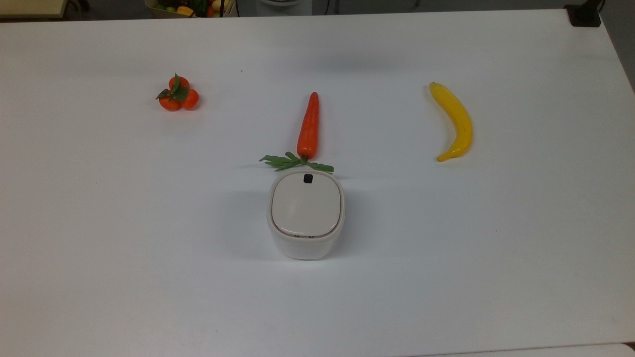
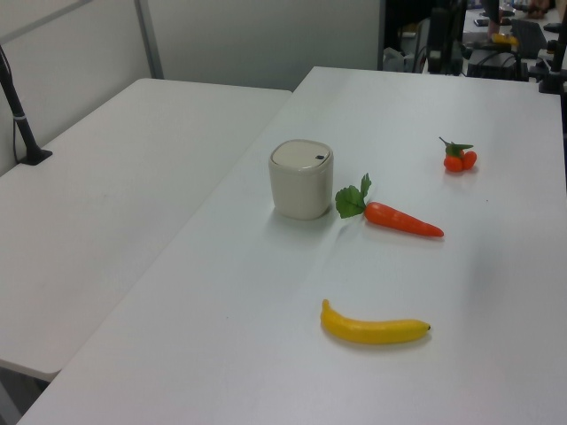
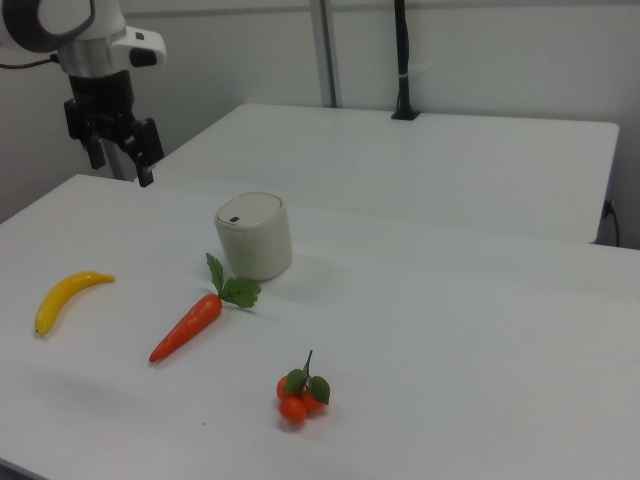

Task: Close garbage bin

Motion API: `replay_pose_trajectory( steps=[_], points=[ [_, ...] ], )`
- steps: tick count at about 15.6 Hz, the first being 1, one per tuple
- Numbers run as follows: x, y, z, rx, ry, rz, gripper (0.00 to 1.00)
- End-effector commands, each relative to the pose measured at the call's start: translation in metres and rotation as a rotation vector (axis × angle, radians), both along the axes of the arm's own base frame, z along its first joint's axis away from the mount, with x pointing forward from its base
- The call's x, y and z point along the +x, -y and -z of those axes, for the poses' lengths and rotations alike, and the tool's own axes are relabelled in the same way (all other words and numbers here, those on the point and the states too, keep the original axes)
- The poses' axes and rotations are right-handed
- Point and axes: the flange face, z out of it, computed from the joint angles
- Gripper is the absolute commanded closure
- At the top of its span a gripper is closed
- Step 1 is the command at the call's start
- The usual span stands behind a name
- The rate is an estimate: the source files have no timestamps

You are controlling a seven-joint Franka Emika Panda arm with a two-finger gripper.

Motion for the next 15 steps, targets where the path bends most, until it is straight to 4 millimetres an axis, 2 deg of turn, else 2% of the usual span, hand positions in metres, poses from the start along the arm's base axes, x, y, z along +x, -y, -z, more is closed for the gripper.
replay_pose_trajectory(
  steps=[1,5,7,15],
  points=[
    [-0.002,0.027,-0.004,-0.055,0.007,0.025,0.0],
    [0.017,0.042,-0.011,-0.057,0.136,-0.029,0.0],
    [0.026,0.048,-0.003,-0.059,0.151,-0.063,0.0],
    [0.033,0.047,0.006,-0.062,0.16,-0.062,0.0]
  ],
)
